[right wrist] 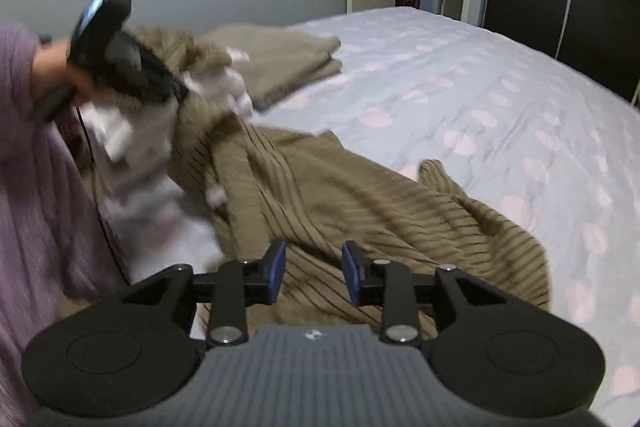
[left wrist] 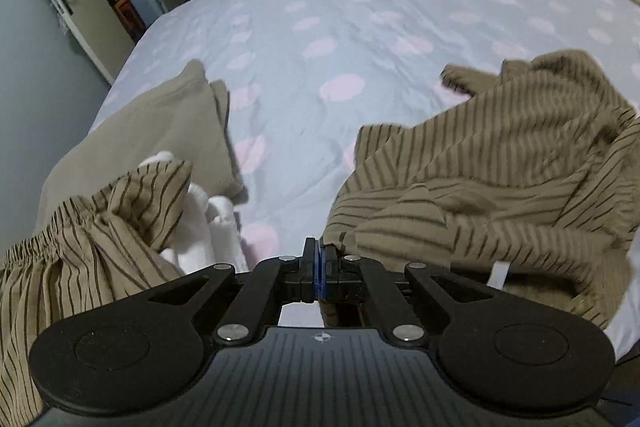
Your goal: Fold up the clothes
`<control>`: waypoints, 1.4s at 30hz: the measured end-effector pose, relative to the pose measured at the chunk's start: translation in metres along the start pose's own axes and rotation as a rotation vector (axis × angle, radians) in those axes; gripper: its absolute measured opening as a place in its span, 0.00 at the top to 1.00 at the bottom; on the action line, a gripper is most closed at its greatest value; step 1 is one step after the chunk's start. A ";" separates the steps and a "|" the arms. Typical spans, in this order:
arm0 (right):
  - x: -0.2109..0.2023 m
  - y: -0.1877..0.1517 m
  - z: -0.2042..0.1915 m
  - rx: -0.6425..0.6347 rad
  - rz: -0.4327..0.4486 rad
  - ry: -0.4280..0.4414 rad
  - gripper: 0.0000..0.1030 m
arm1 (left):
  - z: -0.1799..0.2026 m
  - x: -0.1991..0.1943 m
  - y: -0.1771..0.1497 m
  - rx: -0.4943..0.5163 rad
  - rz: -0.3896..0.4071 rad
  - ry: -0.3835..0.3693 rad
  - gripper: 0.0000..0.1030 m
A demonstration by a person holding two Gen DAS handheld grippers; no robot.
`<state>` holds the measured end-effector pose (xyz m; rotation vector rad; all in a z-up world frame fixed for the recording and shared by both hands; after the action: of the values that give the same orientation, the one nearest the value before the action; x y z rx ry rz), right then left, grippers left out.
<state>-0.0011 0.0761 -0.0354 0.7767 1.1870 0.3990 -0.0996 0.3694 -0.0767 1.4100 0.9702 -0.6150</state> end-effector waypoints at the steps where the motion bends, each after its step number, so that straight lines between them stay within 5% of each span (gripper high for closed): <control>1: 0.003 -0.008 0.003 -0.030 -0.013 -0.019 0.67 | -0.002 0.003 -0.003 -0.008 -0.008 0.000 1.00; 9: 0.049 -0.063 -0.013 -0.352 -0.083 -0.098 0.68 | -0.002 0.019 -0.006 0.004 -0.031 0.005 1.00; 18: 0.080 -0.084 -0.056 -0.840 0.016 -0.114 0.66 | 0.002 0.030 -0.003 0.028 -0.035 0.002 1.00; 23: 0.103 -0.096 -0.070 -1.009 0.026 -0.076 0.64 | -0.004 0.036 -0.006 0.000 -0.050 -0.006 1.00; 29: 0.128 -0.105 -0.075 -1.022 -0.028 -0.023 0.66 | -0.003 0.040 -0.005 -0.004 -0.050 -0.028 1.00; 33: 0.123 -0.099 -0.070 -0.982 -0.022 -0.026 0.86 | -0.004 0.041 -0.005 -0.010 -0.047 -0.040 1.00; 42: 0.082 -0.082 -0.055 -0.836 0.025 -0.085 0.97 | -0.006 0.035 -0.013 -0.015 -0.043 -0.045 1.00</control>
<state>-0.0334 0.0917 -0.1582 0.0778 0.8153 0.8034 -0.0939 0.3804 -0.1123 1.3594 0.9697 -0.6680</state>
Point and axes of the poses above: each gripper's, at about its wrist camera, not at the fingertips, and x roughly the way its jaws point, z to its right, y to its top, the point moved 10 cm from there along x, roughly the way its jaws point, and after that the axes turned 12 degrees about -y, right-handed, at the moved point
